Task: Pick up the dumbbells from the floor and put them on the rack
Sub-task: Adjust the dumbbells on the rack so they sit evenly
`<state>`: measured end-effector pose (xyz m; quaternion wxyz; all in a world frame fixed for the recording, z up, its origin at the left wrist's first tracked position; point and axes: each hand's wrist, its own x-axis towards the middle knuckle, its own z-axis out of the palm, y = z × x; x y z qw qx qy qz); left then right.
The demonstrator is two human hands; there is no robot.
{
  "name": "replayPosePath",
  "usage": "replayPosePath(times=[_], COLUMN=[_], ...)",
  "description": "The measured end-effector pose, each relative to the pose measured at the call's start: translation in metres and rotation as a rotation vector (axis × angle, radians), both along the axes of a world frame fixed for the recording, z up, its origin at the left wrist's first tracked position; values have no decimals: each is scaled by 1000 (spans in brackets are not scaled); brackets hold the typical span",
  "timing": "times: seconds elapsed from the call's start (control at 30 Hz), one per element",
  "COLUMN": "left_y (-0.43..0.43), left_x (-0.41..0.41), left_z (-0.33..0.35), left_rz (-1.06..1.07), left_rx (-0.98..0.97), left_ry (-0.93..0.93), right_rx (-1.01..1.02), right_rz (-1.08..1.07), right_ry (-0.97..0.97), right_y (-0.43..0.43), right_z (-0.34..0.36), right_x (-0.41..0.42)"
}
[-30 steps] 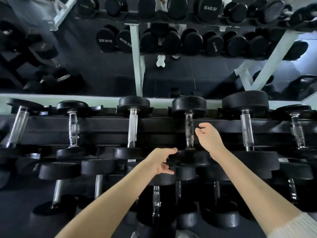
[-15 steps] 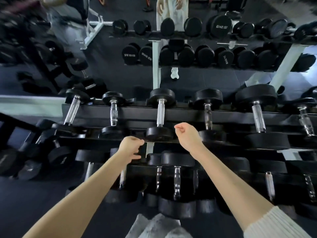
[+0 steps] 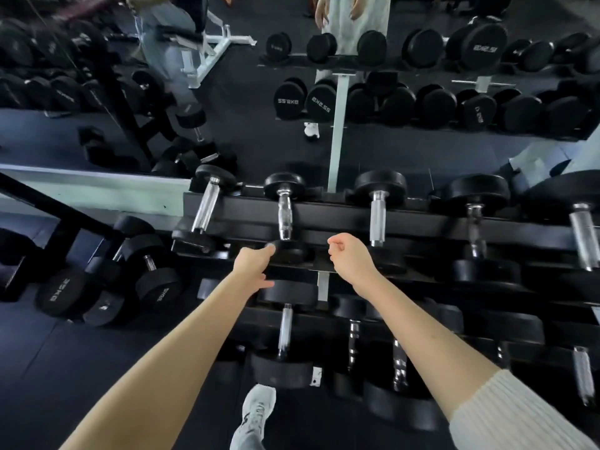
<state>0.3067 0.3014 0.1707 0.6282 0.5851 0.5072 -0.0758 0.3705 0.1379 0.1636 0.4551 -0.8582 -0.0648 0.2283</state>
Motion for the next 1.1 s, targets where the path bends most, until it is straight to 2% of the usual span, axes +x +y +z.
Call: replayPosePath(times=[0.13,0.23,0.4,0.53,0.6,0.77,0.9,1.1], left_y=[47,79,104,94,86,77,86,95], left_x=[23,38,56,67,73,80,81,81], left_z=[-15,-28,-52,-68,-71,-80,-78,-73], left_rz=[-30,-71,-41,-5,8,77,47,11], left_rx=[-53,-62,-381,-684,-764,-620,-505,-485], left_ry=[10,89,148,163,141,135,156,163], right_rx=[-19,-69,-256,-260,-234,-203,-88,-149], right_rz=[-56,-112,-124,-118,-131,-169,-309,-330], right_ry=[47,73,33,102,152,176,216,184], right_y=[61,99,146,166,170,173,171,175], right_z=[-16,-28,-40,-47,-53,-73,-82,-81], right_x=[25,44,71,89,94,99,96,95])
